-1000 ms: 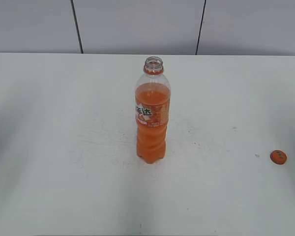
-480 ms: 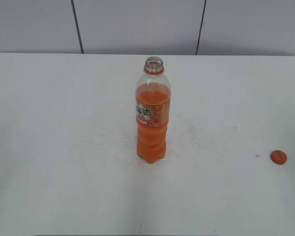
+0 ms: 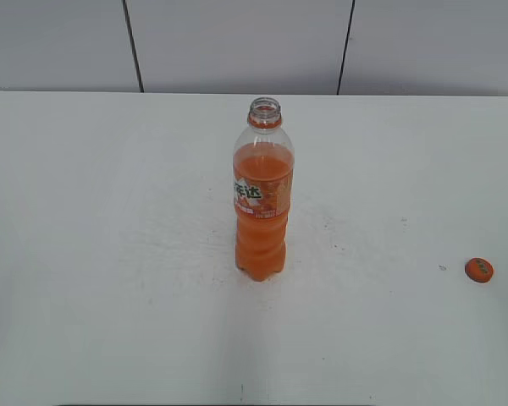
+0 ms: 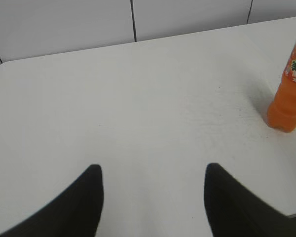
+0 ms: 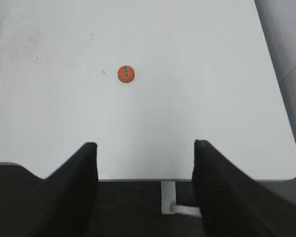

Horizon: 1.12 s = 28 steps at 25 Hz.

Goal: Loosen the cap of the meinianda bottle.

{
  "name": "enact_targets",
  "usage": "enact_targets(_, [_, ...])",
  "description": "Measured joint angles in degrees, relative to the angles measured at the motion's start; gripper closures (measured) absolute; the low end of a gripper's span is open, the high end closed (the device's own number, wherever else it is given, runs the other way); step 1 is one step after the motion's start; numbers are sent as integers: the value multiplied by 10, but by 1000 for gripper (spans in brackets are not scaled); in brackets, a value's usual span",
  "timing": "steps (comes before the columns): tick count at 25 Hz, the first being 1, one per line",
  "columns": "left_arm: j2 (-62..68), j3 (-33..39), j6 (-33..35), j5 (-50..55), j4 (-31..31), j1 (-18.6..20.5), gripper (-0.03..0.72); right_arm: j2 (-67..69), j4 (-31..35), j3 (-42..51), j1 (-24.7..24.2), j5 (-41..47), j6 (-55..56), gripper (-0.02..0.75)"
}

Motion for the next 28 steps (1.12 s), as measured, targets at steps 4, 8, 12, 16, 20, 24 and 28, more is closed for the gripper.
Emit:
enact_targets(4, [0,3,1,-3,-3,0,280,-76,-10,21,0,0,-15,279])
enact_targets(8, [0,3,1,-4,-8,0,280,-95,-20,64,0,-10,-18,279])
enact_targets(12, [-1,3,1,-5,-8,0,280,-95,-22,93,0,-31,-19,279])
enact_targets(16, [-1,3,1,-6,-8,0,281,-95,-22,113,0,-98,-4,279])
enact_targets(20, [-1,3,1,-6,-11,20,281,-95,-20,116,0,-110,8,279])
enact_targets(24, [-1,3,1,-6,-11,70,281,-95,-20,117,0,-111,10,279])
enact_targets(28, [-1,3,1,-6,-11,90,281,-95,-20,118,0,-112,13,279])
